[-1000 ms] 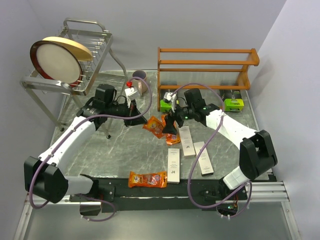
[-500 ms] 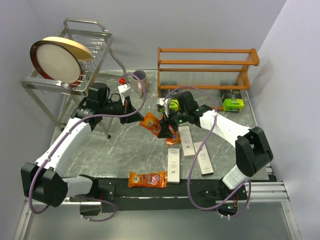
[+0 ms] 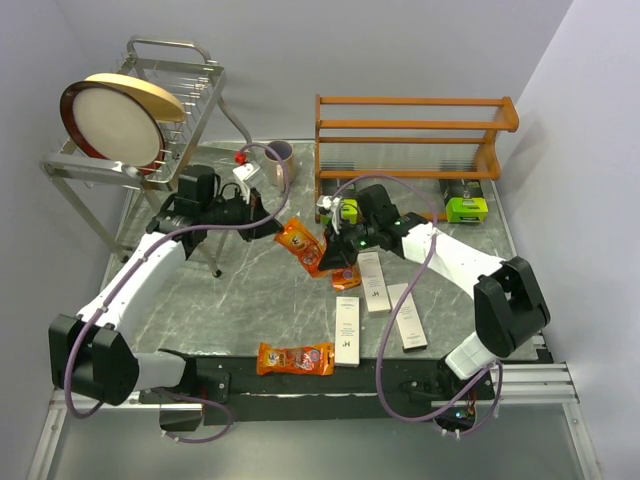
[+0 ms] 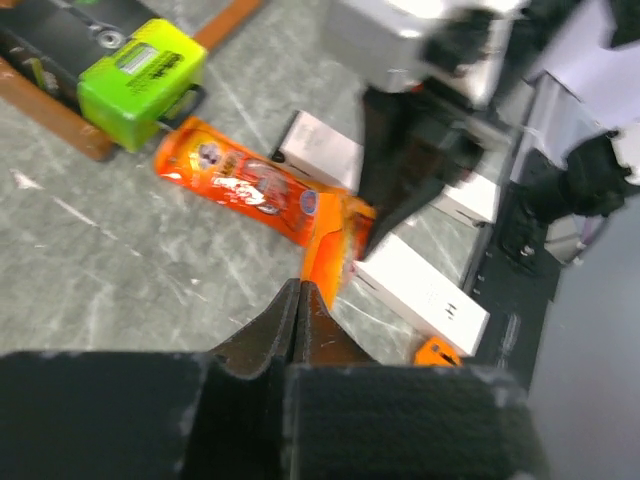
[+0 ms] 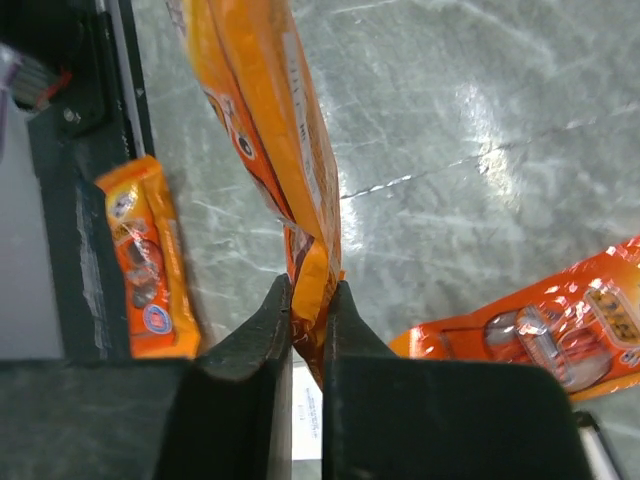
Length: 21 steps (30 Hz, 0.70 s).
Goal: Place and organize the shaving razors onto the shelf
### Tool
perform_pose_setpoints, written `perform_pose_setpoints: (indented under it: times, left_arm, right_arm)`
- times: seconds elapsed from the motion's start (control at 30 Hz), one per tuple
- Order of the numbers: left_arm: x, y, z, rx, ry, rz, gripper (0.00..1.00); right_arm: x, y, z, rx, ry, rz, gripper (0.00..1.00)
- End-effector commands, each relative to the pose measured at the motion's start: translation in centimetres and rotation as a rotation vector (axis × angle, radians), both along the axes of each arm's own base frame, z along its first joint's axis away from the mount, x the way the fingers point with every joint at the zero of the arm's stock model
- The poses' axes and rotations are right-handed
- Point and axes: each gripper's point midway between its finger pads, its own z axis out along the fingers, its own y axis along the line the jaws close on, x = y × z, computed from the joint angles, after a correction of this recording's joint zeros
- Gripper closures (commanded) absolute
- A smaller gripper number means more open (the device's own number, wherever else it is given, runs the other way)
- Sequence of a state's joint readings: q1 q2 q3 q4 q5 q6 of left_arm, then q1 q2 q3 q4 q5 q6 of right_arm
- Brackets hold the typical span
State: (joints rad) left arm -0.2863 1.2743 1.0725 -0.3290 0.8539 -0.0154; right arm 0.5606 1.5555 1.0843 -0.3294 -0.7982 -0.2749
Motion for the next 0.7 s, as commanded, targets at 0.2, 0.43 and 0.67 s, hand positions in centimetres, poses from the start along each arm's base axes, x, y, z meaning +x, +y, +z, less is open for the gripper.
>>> perform_pose_setpoints:
  times: [0.2,0.43,0.67]
  left_arm:
    - [8.4,2.0,2.3,0.028,-0.079,0.364,0.00]
    - [9.5,0.1,1.8,-0.043,-0.014,0.363,0.01]
    - [8.7,-1.4,1.3,-0.048,0.004,0.309,0.00]
  right_arm:
    - [1.6,-8.0,6.5,0.105,0.177,-0.236,1.00]
    - [4.8,-15.2,8.6,0.169,0.342,-0.463,1.00]
    - [10.2,-23.2,7.6,0.179,0.398,-0.860,1.00]
